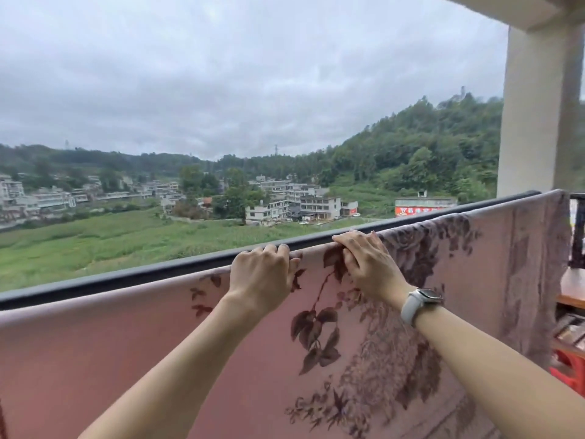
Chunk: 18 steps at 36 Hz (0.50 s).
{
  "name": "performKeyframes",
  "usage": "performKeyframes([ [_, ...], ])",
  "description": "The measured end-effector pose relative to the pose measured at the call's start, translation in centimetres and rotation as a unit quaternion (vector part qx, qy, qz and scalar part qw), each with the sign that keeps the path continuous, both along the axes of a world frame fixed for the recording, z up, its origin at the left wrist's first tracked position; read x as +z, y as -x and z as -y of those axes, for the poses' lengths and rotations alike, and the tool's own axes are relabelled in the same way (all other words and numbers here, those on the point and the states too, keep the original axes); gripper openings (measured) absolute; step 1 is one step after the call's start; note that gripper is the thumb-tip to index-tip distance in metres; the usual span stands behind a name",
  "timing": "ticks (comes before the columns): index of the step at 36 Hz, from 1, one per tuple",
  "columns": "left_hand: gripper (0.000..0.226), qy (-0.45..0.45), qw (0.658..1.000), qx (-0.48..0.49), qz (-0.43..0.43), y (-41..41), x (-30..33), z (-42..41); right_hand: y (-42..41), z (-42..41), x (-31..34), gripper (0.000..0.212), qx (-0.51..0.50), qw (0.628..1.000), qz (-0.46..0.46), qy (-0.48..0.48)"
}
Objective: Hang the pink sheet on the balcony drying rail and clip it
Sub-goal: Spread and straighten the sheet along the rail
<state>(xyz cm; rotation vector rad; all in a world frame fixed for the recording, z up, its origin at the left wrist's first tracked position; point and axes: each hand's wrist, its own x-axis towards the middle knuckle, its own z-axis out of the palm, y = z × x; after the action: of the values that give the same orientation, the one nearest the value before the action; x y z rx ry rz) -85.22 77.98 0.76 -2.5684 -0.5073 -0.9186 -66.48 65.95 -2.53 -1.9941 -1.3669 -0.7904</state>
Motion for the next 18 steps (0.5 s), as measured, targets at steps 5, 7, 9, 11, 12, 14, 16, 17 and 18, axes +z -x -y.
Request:
performKeyframes([
  [5,0.037,0.000,1.000,-0.004,-0.010,-8.5,0.2,3.6,-8.4,3.5,0.4,0.045,-0.011,1.000,-0.014,0.003],
  [7,0.035,0.001,1.000,-0.017,-0.011,-11.9,0.2,4.7,-11.3,5.0,0.2,0.044,-0.018,1.000,-0.022,0.008],
  [9,0.035,0.000,1.000,-0.022,-0.011,-15.3,0.2,5.7,-14.4,6.5,-0.2,0.046,-0.027,0.999,-0.024,0.016],
  [11,0.033,-0.014,1.000,-0.023,-0.010,-18.9,0.1,7.0,-17.6,7.9,-0.5,0.044,-0.035,0.998,-0.052,0.011],
  [12,0.033,-0.025,0.999,-0.024,-0.009,-20.5,0.0,7.8,-19.3,8.7,-0.6,0.042,-0.038,0.997,-0.074,0.004],
  [14,0.034,-0.025,0.999,-0.033,0.004,-23.9,-0.2,9.1,-22.3,10.5,-0.7,0.044,-0.048,0.994,-0.094,0.001],
  [16,0.035,-0.025,0.999,-0.041,0.009,-27.5,-0.3,10.7,-25.5,12.4,-0.6,0.049,-0.061,0.995,-0.072,0.023],
  [17,0.036,-0.016,0.999,-0.047,0.000,-29.2,-0.2,11.5,-27.0,13.1,-0.5,0.051,-0.064,0.996,-0.053,0.031],
  [18,0.036,-0.014,0.999,-0.051,-0.005,-30.6,-0.1,12.1,-28.3,13.5,-0.4,0.052,-0.067,0.997,-0.034,0.035],
])
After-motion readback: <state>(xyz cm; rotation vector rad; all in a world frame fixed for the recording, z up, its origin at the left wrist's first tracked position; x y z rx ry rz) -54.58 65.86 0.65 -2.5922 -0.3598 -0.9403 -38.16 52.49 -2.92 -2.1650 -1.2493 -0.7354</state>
